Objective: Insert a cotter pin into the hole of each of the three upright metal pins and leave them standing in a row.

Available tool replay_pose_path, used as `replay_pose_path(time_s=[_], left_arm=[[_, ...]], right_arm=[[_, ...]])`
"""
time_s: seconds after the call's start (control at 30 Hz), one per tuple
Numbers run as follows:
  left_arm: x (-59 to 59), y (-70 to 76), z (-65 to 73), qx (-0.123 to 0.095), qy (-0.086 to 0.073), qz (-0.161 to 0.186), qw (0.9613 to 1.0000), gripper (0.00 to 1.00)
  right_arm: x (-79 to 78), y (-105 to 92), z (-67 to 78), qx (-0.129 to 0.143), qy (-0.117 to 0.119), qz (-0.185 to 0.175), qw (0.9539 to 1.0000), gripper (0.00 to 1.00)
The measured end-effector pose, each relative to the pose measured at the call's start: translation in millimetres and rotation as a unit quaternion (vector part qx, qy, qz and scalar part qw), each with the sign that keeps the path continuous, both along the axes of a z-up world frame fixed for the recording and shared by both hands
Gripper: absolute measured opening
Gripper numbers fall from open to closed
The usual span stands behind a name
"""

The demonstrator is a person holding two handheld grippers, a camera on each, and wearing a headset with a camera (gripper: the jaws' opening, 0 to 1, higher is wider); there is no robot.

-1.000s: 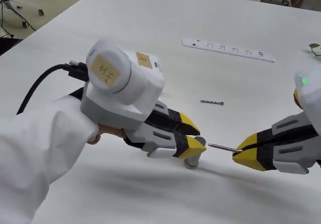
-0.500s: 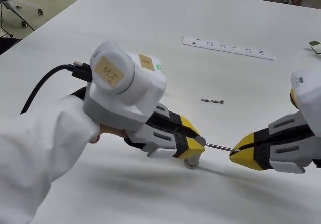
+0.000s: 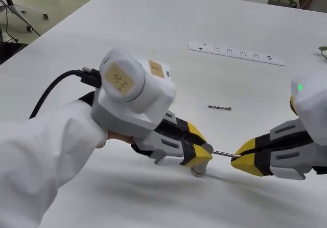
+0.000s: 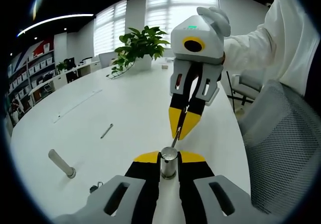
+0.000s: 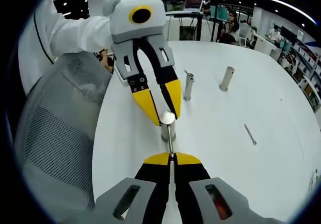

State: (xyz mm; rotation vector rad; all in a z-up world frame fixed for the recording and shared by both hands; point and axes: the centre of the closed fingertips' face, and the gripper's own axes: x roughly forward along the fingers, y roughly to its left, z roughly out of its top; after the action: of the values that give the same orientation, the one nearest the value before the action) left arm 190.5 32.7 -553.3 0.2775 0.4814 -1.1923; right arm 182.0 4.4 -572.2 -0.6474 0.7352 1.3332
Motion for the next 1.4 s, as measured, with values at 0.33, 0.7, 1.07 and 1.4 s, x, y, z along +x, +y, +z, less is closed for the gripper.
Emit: replay_pose_path(time_s=[0.33,0.7,1.07,1.4], left_arm=[[-1.4,-0.2,1.0,0.009,-0.001,0.000,1.0000,0.10],[-1.0,-0.7,0.3,0.026,-0.003,-0.007,0.9996,0.10],[0.2,-0.6,0.4,0.028,-0.003,-0.007,0.9996,0.10],[1.3,-0.5,0.0,0.031,-0.004,-0.004,0.9995,0.10]], right_arm=[[2.5,18.0,-9.4,0.017,0.015,-0.001,0.9997,0.00],[3.4,30.6,-10.5,0.013,-0.007,0.032,0.9994,0.00],[4.9,19.1,-2.2,0.011,-0.015,0.011,0.9998,0.12],[5.1,23.4,8.7,0.039,-0.016,0.008,0.9991,0.00]])
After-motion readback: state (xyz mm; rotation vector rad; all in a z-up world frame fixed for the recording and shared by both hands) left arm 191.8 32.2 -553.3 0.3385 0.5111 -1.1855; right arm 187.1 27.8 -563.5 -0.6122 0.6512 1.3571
